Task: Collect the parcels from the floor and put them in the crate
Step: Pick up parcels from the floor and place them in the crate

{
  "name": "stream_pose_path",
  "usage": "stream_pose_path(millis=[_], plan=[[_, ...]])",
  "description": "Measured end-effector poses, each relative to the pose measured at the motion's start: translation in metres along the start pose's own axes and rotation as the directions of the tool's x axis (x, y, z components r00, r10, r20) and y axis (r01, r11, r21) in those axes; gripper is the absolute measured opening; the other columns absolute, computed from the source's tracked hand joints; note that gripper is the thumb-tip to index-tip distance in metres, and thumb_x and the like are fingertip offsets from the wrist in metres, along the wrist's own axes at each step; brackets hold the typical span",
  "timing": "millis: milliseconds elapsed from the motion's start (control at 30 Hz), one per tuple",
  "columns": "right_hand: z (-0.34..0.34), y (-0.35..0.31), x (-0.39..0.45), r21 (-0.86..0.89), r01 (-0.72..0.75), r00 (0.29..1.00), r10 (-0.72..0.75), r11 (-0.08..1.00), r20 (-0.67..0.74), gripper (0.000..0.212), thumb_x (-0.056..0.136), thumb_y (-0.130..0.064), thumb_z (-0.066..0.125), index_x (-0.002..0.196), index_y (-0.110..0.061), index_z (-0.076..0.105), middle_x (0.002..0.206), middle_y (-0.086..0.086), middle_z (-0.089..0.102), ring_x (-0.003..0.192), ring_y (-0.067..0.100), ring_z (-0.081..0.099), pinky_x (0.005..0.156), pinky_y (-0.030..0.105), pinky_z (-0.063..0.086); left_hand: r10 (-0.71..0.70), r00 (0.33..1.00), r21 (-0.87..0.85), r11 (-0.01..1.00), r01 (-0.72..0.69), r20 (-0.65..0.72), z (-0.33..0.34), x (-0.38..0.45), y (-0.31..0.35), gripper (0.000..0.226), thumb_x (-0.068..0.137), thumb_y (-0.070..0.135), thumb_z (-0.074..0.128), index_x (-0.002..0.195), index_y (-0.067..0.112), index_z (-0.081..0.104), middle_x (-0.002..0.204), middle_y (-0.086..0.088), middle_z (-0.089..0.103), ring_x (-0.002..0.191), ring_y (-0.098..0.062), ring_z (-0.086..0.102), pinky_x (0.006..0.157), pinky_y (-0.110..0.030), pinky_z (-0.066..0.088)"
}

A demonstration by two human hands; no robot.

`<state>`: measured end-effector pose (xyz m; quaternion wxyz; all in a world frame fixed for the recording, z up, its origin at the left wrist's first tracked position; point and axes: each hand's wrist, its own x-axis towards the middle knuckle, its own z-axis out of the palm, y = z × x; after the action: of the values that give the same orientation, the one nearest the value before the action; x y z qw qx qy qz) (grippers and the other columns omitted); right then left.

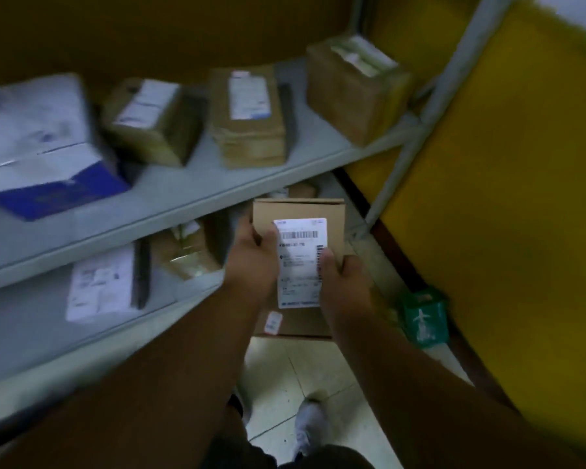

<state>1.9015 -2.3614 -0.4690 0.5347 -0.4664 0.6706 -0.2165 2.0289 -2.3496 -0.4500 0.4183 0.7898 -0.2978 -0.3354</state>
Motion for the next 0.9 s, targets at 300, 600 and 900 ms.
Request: stream_pose_path(millis=[300, 600, 900], plan=[[0.12, -0.037, -0.126, -0.102, 0.306, 0.92, -0.267, 0.946, 0.287, 0.041, 0.097, -0.058, 0.043, 0.094, -0.018, 0.052, 0.096, 0.006, 0.067, 0.087, 0.027, 0.066, 0.084, 0.048, 0.056, -0.126, 0.92, -0.096, 0.991, 0.097, -0.372, -0.185, -0.096, -0.052, 0.044, 0.103, 0.046, 0.031, 0.146, 0.038, 0.03, 0.122, 0.002, 0.057, 0.102, -0.017, 0.053, 0.083, -0.029, 0.037], [0.277, -0.002, -0.302, -0.14, 0.422, 0.808, -0.301, 0.896, 0.506, 0.048, 0.097, -0.061, 0.039, 0.101, -0.015, 0.054, 0.101, 0.009, 0.067, 0.088, 0.028, 0.066, 0.082, 0.045, 0.056, -0.412, 0.769, -0.365, 0.897, 0.249, -0.489, -0.358, -0.232, -0.18, 0.029, 0.098, 0.054, 0.039, 0.114, 0.032, 0.051, 0.102, 0.004, 0.064, 0.092, -0.019, 0.062, 0.077, -0.041, 0.055], [0.418, 0.042, -0.489, -0.159, 0.586, 0.658, -0.352, 0.795, 0.665, 0.038, 0.102, -0.049, 0.039, 0.105, -0.013, 0.048, 0.08, -0.009, 0.053, 0.065, 0.001, 0.05, 0.042, 0.016, 0.033, -0.491, 0.727, -0.459, 0.847, 0.268, -0.48, -0.545, -0.334, -0.307, 0.032, 0.1, 0.05, 0.039, 0.126, 0.034, 0.047, 0.115, 0.006, 0.062, 0.106, -0.021, 0.06, 0.09, -0.048, 0.054]])
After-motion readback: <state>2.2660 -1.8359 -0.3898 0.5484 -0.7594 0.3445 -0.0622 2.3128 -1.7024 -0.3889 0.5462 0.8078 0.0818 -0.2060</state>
